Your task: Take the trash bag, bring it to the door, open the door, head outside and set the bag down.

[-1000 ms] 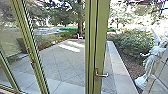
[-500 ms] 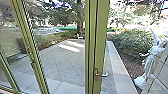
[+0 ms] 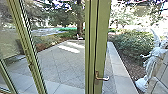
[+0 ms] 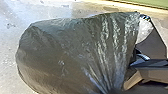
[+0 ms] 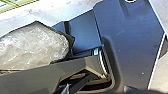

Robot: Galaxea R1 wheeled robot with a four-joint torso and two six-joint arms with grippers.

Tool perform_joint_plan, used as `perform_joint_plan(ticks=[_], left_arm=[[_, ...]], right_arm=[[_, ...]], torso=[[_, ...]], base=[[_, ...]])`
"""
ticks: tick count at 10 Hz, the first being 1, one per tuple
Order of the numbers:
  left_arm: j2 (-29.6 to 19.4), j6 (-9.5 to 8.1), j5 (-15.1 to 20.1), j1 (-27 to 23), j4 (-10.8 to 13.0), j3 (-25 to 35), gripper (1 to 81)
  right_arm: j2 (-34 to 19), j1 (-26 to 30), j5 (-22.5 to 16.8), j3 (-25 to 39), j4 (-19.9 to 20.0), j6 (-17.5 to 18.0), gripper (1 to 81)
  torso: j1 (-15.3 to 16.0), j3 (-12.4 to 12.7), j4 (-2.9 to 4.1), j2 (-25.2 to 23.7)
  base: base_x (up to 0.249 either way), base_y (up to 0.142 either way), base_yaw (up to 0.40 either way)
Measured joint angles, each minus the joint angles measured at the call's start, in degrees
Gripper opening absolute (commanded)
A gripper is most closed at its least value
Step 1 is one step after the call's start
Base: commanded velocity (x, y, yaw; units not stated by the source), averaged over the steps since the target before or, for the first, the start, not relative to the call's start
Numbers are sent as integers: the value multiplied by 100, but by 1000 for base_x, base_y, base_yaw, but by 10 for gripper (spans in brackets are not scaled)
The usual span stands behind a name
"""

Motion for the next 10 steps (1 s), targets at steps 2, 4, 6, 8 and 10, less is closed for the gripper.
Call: perform_joint_plan(ticks=[2, 4, 6, 8, 10], left_arm=[[0, -1, 2, 15, 0, 0, 10], [0, -4, 5, -2, 0, 0, 10], [-2, -4, -6, -33, -2, 0, 10], [-2, -6, 20, 48, -4, 0, 10], [-2, -11, 6, 26, -9, 0, 10]], right_arm=[[0, -1, 6, 0, 2, 1, 811], [-6, 11, 6, 0, 6, -2, 811], [-37, -28, 20, 18, 9, 0, 811], [-196, -39, 20, 245, 5, -7, 811], [-447, -48, 24, 768, 5, -5, 811]], torso=[[1, 0, 0, 0], [10, 0, 0, 4], [8, 0, 0, 4], [6, 0, 0, 4], [6, 0, 0, 4]], base=[[128, 0, 0], [0, 0, 0], [0, 0, 0], [0, 0, 0], [0, 0, 0]])
